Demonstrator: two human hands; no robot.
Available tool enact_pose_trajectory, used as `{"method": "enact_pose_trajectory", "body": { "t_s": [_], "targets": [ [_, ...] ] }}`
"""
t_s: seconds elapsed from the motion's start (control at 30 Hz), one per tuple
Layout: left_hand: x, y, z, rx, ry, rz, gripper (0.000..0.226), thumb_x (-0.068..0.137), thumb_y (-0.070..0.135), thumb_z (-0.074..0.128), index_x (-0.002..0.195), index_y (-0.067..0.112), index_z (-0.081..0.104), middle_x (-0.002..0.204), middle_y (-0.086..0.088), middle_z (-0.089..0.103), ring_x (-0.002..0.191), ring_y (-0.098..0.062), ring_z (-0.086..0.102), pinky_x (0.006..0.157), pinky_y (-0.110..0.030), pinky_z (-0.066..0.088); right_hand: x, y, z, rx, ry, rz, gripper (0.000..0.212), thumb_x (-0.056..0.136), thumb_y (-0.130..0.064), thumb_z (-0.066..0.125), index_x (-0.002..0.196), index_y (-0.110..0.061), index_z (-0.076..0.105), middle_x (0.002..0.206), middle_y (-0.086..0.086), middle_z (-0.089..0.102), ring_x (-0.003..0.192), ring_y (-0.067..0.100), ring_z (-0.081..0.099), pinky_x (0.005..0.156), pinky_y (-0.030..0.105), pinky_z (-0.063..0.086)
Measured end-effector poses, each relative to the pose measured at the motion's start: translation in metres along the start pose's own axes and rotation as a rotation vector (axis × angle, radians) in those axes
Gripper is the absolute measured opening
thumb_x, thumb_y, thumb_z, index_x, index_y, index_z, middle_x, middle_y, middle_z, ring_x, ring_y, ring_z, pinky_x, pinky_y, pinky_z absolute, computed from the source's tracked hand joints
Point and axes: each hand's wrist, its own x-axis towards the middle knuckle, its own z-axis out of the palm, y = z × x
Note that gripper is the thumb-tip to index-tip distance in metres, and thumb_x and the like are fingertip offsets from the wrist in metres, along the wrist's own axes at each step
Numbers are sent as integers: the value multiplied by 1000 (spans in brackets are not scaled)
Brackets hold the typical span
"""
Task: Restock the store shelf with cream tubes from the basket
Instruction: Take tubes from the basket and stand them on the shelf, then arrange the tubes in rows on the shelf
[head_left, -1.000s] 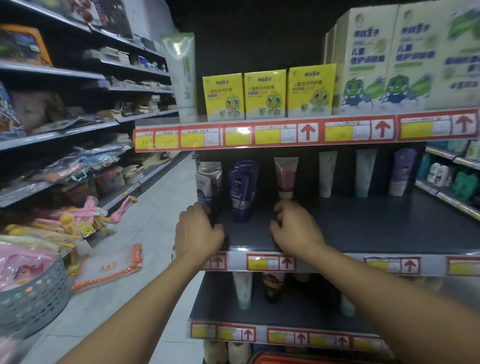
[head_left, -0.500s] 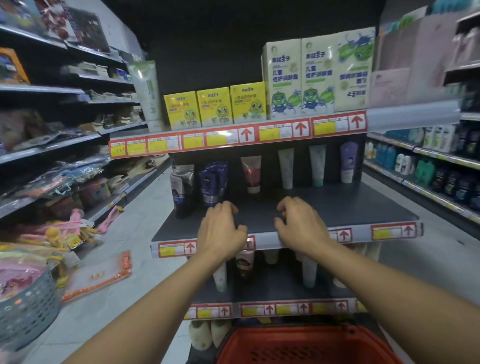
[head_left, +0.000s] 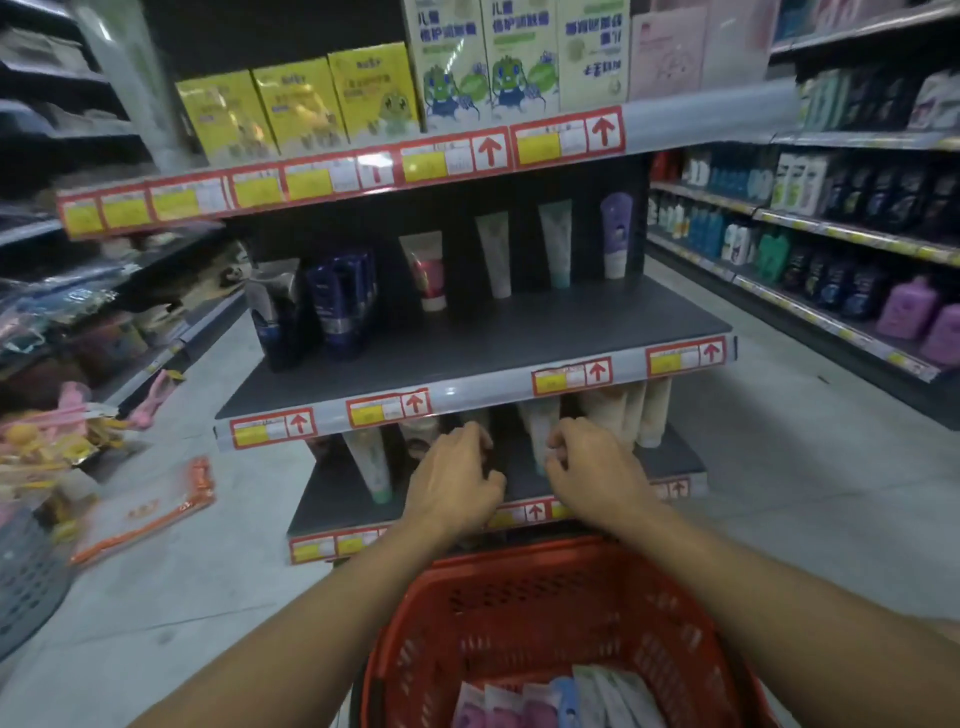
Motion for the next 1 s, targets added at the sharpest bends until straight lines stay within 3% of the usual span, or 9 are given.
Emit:
{"method": "enact_pose_trajectory", "body": {
  "t_s": [0.17,0.33,0.47,0.63,0.83,0.93,1.0],
  "targets": [
    [-25,-18,53,9,-168,-23,31,85,35,59,113,25,52,109,-3,64,106,-28,60,83,-40,50,-32,37,47,-46,-123,63,11,92,-29,58,96,-20,62,97,2,63,90,25,62,73,39,53],
    [-50,-44,105,-37,-286,-120,31,84,32,62,113,24,55,108,-3,68,102,-29,66,81,-36,53,-58,78,100,-59,-371,161,15,90,-29,56,94,-16,61,102,8,67,96,31,66,76,36,51],
    [-69,-71,148,-40,-399,-197,32,84,31,64,114,24,58,108,-1,70,103,-28,68,81,-37,56,-74,107,139,-76,-529,269,28,86,-32,56,105,-12,64,110,12,70,102,33,68,86,38,55],
    [-88,-108,197,16,-572,-241,38,83,32,66,119,20,60,118,-7,70,111,-32,67,87,-39,55,-98,147,188,-85,-702,435,48,91,-39,58,130,-11,51,123,17,67,114,38,66,94,42,53],
    [-111,-150,259,-33,-713,-427,48,92,28,62,135,11,52,121,-18,73,113,-38,69,91,-42,56,-128,183,239,-206,-931,527,58,105,-29,50,155,-3,34,155,20,45,141,31,47,110,32,34],
    [-121,-168,287,-65,-748,-544,50,99,27,58,141,2,48,125,-18,72,115,-35,69,93,-38,55,-139,197,261,-231,-962,650,55,95,-32,59,141,-3,51,137,23,58,125,39,58,97,40,47],
    [-126,-177,305,-95,-772,-615,61,101,25,58,149,-5,35,138,-20,64,123,-35,64,97,-36,52,-149,206,272,-246,-980,698,47,91,-35,63,130,-9,59,129,19,62,119,38,61,88,39,47]
  ]
}}
